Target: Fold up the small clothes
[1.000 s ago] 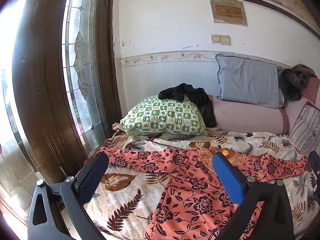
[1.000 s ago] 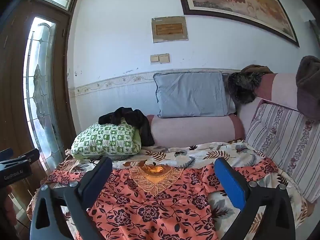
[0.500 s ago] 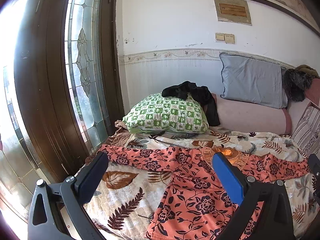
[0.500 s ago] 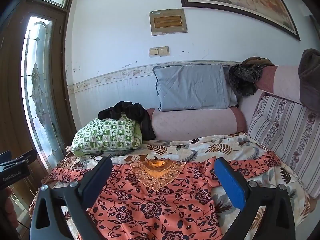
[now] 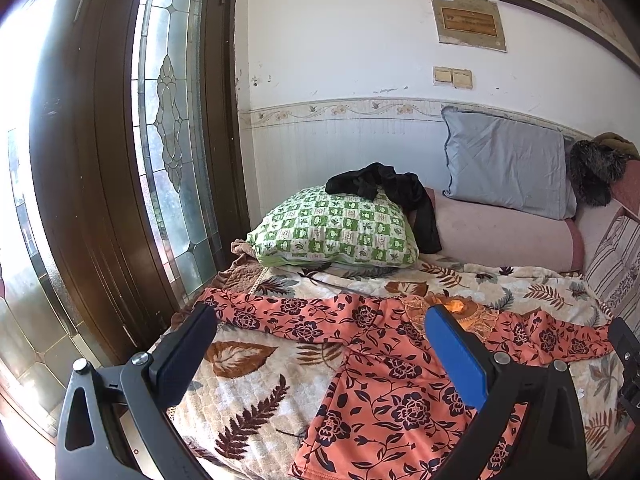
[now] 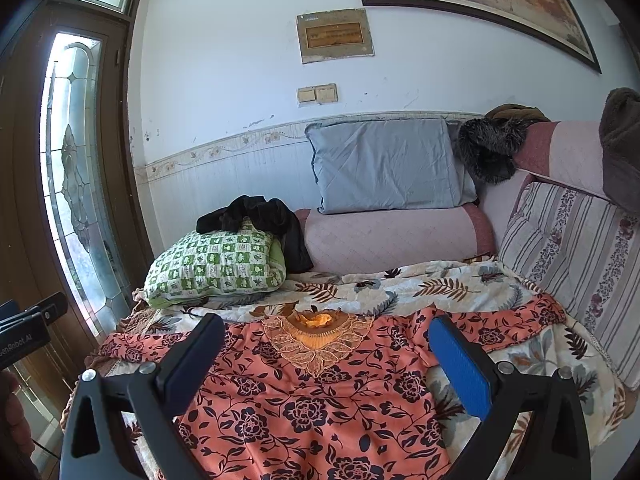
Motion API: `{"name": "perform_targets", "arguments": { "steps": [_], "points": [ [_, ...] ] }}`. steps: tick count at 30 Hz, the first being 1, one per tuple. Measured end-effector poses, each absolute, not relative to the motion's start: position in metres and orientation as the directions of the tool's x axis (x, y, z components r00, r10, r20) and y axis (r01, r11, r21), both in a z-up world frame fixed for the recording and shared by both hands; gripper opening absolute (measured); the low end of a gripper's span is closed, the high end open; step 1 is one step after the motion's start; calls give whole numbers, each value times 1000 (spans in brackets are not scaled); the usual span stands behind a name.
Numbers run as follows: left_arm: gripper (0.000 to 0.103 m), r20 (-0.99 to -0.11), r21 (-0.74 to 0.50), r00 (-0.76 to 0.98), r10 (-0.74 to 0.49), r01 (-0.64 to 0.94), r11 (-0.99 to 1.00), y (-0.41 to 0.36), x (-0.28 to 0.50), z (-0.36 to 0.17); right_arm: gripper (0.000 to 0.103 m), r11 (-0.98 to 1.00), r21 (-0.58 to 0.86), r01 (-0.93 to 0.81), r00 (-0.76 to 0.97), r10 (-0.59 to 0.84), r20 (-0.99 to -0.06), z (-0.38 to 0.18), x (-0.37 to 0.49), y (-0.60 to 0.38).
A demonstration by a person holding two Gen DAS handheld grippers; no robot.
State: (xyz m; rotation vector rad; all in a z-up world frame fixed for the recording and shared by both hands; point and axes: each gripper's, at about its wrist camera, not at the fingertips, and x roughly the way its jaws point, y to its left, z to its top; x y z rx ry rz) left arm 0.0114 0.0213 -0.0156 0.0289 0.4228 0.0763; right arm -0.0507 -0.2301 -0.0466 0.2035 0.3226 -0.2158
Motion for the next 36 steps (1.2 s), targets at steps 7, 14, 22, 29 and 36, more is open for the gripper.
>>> {"name": "perform_targets", "arguments": {
  "steps": [7, 14, 22, 29, 36],
  "points": [
    [103, -407, 45, 909, 87, -75, 996, 22, 11, -15, 103, 956, 172, 237, 926, -168, -338, -48, -50, -229],
    [103, -409, 46, 909, 87, -75, 996, 23, 11, -15, 103, 956, 173, 235, 926, -166, -339, -46, -49, -229],
    [103, -405, 48, 910, 87, -74, 996, 24, 10, -16, 103, 954, 177, 243, 927, -174, -332, -44, -53, -230],
    [103, -405, 50, 910, 92, -79, 996, 23, 9, -16, 103, 952, 190, 239, 924, -163, -347, -47, -51, -231],
    [103, -405, 47, 910, 93, -80, 996, 22, 7, -15, 103, 953, 187, 240, 925, -166, -341, -46, -52, -230]
  ]
}}
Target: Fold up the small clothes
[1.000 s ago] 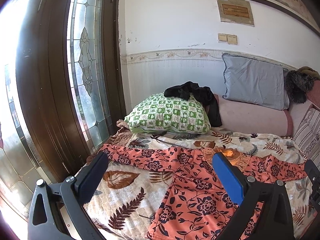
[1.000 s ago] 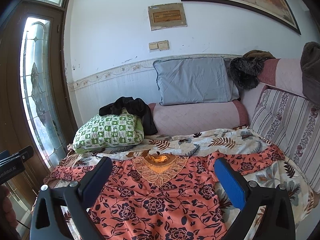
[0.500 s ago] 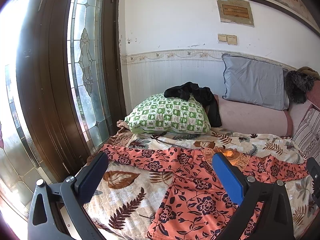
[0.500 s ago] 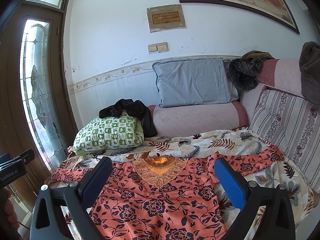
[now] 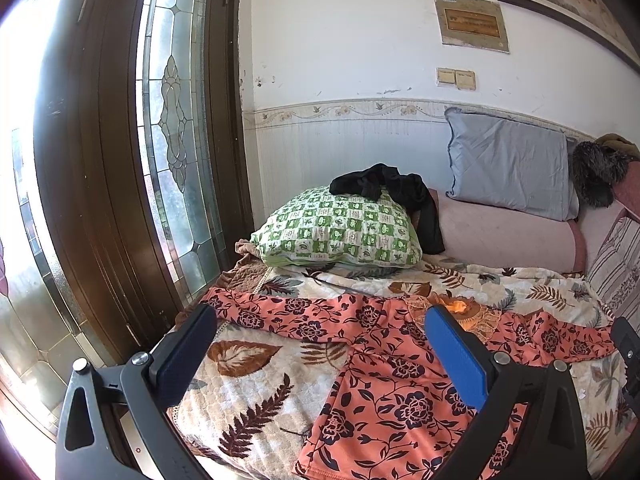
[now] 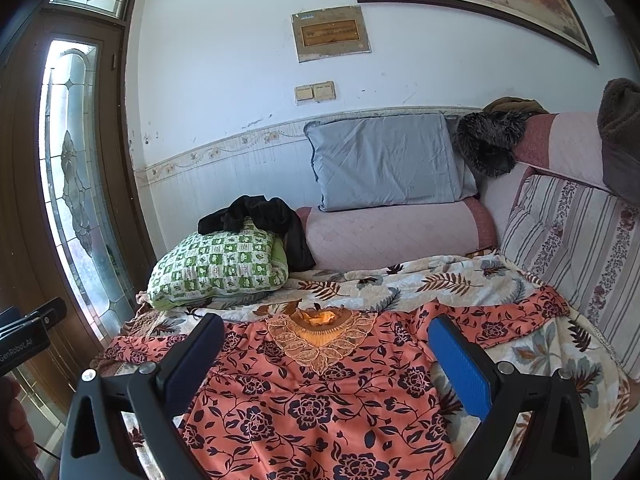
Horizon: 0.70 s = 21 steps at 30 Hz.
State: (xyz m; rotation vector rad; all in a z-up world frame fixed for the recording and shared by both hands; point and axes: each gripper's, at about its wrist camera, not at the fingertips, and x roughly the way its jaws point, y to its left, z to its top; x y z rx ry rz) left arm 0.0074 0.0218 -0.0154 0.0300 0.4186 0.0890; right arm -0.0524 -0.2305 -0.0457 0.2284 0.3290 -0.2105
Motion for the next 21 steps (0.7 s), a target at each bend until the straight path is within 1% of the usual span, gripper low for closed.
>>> {"name": "perform_targets", "arguments": {
  "steps": [9, 15, 21],
  "points": [
    [103, -402, 42, 911, 88, -78, 996, 23, 5, -12, 103, 953, 181, 241, 929, -173, -327, -39, -56, -232],
    [103, -404, 47, 910, 90, -78, 996, 24, 4, -12, 103, 953, 188, 238, 925, -164, -343, -43, -56, -232],
    [103, -403, 40, 911, 91, -82, 996, 27, 4, -12, 103, 954, 184, 238, 928, -167, -334, -41, -57, -231]
  ]
}}
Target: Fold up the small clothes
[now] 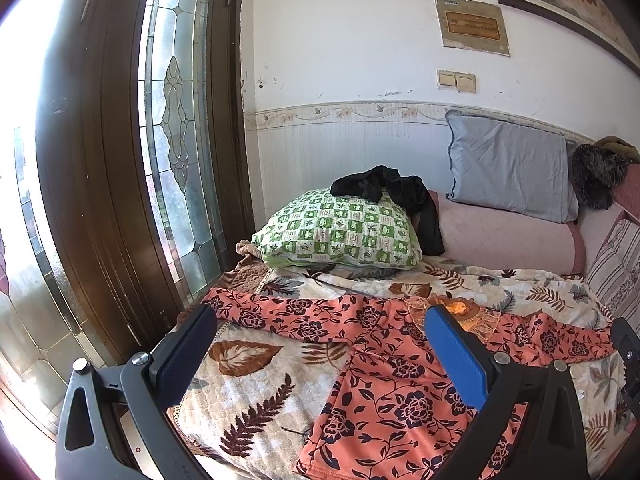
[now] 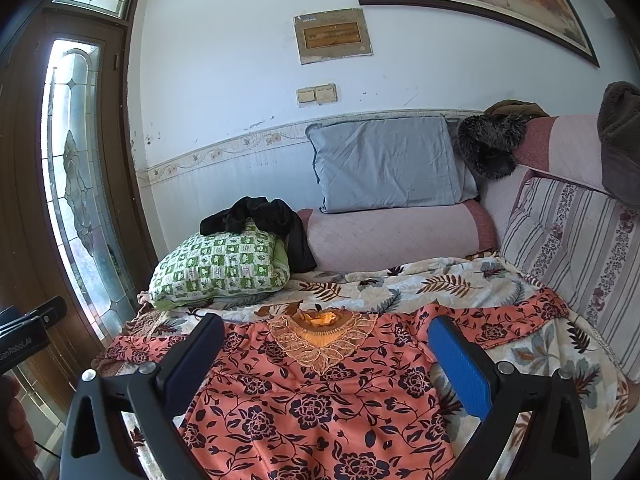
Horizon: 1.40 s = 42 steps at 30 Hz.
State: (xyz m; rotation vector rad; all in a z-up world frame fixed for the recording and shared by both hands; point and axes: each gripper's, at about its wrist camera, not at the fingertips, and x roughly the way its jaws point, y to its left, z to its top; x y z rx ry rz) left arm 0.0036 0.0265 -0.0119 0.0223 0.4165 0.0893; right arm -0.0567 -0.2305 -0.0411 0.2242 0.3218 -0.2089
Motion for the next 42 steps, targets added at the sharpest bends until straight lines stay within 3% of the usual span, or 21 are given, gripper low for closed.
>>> {"name": "perform_targets", "arguments": {
  "steps": [26, 28, 31, 34, 38, 40, 42],
  "points": [
    [103, -419, 48, 904, 83, -69, 996, 22, 18, -20, 103, 953, 189, 238, 922, -161, -352, -51, -45, -241],
    [103, -455, 28, 889, 39, -29, 999, 12, 32, -31, 103, 950, 192, 248, 917, -165, -364, -58, -39, -258],
    [103, -587, 12, 808, -53, 75, 997, -14, 66, -72, 103, 931, 253, 264, 900, -143, -412, -85, -25, -311],
    [103, -718, -19, 682, -142, 185, 983, -46, 97, -129, 103, 868, 415, 271, 888, -59, -456, -128, -12, -397],
    [103, -813, 22, 571, -114, 226, 974, -89, 138, -211, 100, 665, 630, 400, 866, -49, -498, -213, -3, -531],
    [103, -837, 78, 544, -55, 218, 973, -101, 159, -246, 83, 514, 744, 428, 878, -39, -478, -259, -4, -592],
    [103, -851, 118, 525, -7, 205, 972, -106, 176, -274, 77, 329, 823, 463, 876, -27, -482, -303, 0, -642]
  ]
}}
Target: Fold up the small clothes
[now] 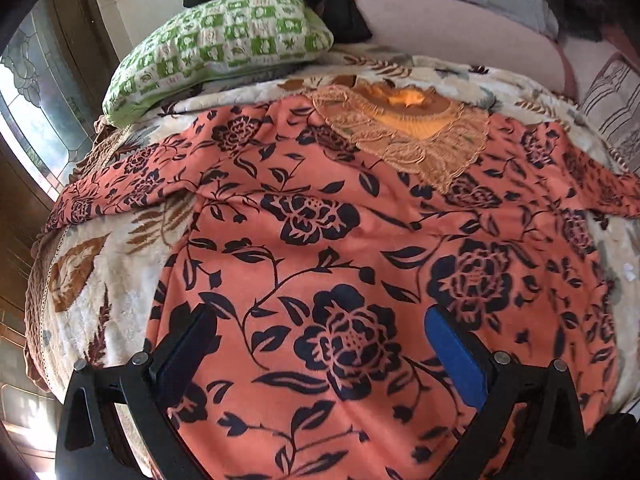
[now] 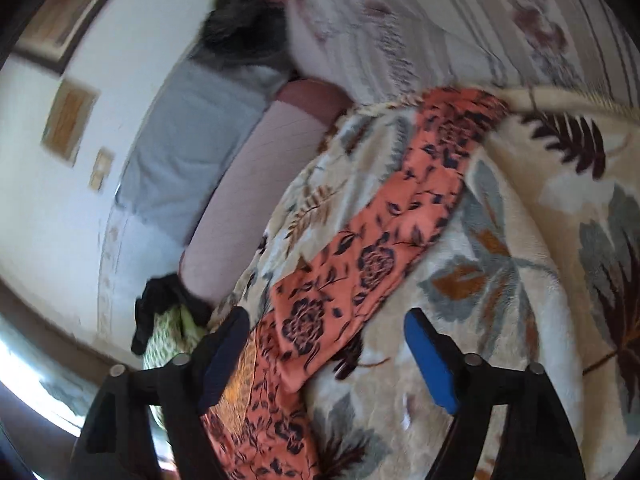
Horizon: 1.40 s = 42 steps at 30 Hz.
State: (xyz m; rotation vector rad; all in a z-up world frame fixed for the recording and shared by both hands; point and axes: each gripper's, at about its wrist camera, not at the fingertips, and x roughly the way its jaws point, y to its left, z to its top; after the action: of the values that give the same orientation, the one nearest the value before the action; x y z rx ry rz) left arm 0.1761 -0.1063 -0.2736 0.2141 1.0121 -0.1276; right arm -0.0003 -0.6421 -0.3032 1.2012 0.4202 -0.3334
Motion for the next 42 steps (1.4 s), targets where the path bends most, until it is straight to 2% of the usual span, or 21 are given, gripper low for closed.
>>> {"name": "perform_targets", "arguments": {
  "steps": [3, 5, 8, 9, 10, 12, 15, 17, 20, 24, 26, 28, 31, 33, 35, 36, 37, 38, 39, 42],
  "points": [
    [103, -857, 146, 515, 24, 198, 969, -103, 191, -299, 76, 211, 839, 502, 865, -102, -492, -338, 12, -690],
    [103, -870, 132, 494, 6, 219, 967, -101, 194, -316, 76, 167, 844, 510, 859, -146, -490, -353, 27, -714],
    [103, -822, 63, 566, -67, 208, 976, -88, 186, -323, 71, 102, 823, 559, 823, -194, -534, -372, 50, -742],
    [103, -804, 69, 590, -72, 212, 975, -88, 181, -324, 62, 115, 813, 571, 813, -212, -542, -372, 58, -749],
    [103, -796, 76, 601, -70, 214, 974, -89, 179, -325, 39, 133, 797, 589, 801, -225, -555, -370, 65, -753],
    [103, -806, 81, 589, -61, 212, 974, -90, 178, -324, 9, 155, 779, 608, 788, -233, -569, -370, 77, -761],
    [103, -821, 72, 567, -65, 216, 974, -90, 182, -324, 6, 176, 794, 582, 805, -265, -531, -354, 76, -758],
    [103, -832, 75, 549, -83, 260, 963, -89, 182, -322, 6, 295, 780, 551, 830, -287, -478, -316, 80, -741],
    [103, -853, 18, 505, -128, 275, 961, -76, 194, -311, 6, 457, 772, 442, 897, -211, -389, -249, 101, -700],
    [103, -733, -23, 677, -70, 79, 997, -25, 190, -268, 6, 637, 733, 241, 960, -43, -278, -160, 147, -602],
    [103, -694, -4, 719, 9, -16, 1000, -2, 189, -255, 6, 685, 713, 147, 968, 48, -245, -136, 175, -539],
    [103, -681, 16, 728, 79, -94, 995, 21, 190, -250, 6, 705, 706, 62, 958, 155, -240, -129, 206, -471],
    [103, -679, 45, 715, 166, -185, 982, 52, 191, -248, 6, 721, 693, 2, 915, 278, -291, -150, 254, -365],
    [103, -674, 53, 707, 212, -240, 969, 74, 190, -247, 9, 728, 686, 16, 865, 334, -375, -183, 285, -298],
    [103, -674, 40, 699, 239, -288, 957, 92, 189, -246, 12, 779, 625, 60, 786, 348, -510, -225, 313, -233],
    [103, -676, 33, 693, 250, -310, 950, 100, 188, -246, 26, 809, 584, 65, 734, 358, -578, -249, 322, -202],
    [103, -675, 29, 688, 265, -333, 942, 108, 187, -245, 56, 823, 566, 46, 676, 391, -624, -270, 332, -178],
    [103, -674, 28, 683, 282, -358, 933, 114, 186, -244, 72, 816, 578, 33, 632, 431, -644, -289, 338, -162],
    [103, -674, 29, 676, 299, -380, 925, 118, 185, -243, 82, 802, 597, 23, 613, 460, -642, -302, 335, -150],
    [103, -684, 5, 665, 299, -407, 914, 126, 186, -241, 84, 805, 591, -51, 576, 507, -641, -309, 318, -130]
  ]
}}
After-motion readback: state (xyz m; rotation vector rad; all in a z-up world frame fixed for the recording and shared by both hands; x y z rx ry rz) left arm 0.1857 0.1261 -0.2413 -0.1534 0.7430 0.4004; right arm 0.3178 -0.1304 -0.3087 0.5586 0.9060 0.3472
